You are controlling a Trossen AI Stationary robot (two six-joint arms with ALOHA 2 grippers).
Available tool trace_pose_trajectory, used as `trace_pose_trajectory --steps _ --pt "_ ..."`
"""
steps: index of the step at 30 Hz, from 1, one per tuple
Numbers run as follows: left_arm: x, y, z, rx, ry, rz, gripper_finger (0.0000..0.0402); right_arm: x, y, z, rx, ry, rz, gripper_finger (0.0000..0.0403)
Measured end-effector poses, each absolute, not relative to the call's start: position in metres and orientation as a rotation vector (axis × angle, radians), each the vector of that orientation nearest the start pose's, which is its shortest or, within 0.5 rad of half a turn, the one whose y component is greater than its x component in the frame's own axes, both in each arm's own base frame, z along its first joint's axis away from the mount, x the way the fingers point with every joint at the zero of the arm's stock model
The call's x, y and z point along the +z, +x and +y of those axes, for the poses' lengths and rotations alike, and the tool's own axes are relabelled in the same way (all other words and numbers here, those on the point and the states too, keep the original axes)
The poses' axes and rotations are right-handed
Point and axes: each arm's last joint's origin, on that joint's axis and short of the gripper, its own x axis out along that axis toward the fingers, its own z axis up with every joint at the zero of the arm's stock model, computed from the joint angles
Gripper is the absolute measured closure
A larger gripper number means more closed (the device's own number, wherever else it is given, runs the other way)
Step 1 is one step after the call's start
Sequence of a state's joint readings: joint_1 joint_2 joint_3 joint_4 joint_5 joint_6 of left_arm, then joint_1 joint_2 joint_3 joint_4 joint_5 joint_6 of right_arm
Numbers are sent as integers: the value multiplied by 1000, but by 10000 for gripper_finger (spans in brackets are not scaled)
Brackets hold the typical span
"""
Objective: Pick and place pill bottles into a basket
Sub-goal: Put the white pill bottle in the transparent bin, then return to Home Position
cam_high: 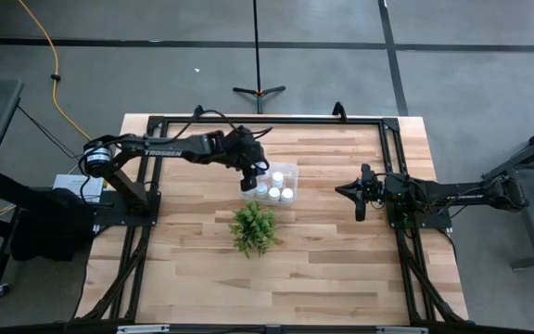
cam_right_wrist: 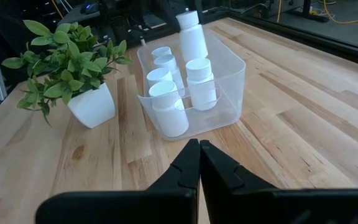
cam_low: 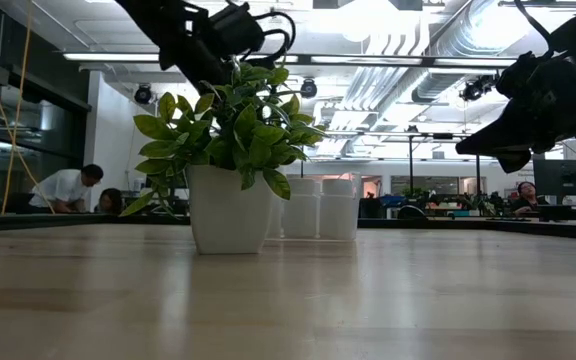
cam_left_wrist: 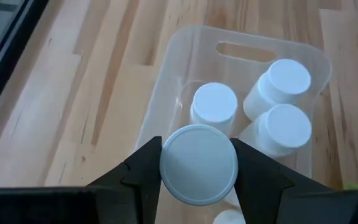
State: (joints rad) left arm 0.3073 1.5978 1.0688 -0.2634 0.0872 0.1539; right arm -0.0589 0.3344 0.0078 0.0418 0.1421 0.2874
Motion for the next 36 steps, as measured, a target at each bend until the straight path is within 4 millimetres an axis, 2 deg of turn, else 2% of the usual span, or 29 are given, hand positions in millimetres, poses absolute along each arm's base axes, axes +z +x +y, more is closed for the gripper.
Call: trace_pose_trajectory --steps 6,9,17,26,36 --pt "214 320 99 145 -21 823 201 141 114 -11 -239 273 255 402" --pt "211 324 100 148 -14 797 200 141 114 -11 -239 273 255 402" --pt "190 329 102 133 -34 857 200 141 114 -11 -237 273 256 401" --pt "187 332 102 140 -38 848 193 141 114 -10 -218 276 263 402" --pt "188 332 103 149 -51 845 146 141 114 -10 -215 276 265 401"
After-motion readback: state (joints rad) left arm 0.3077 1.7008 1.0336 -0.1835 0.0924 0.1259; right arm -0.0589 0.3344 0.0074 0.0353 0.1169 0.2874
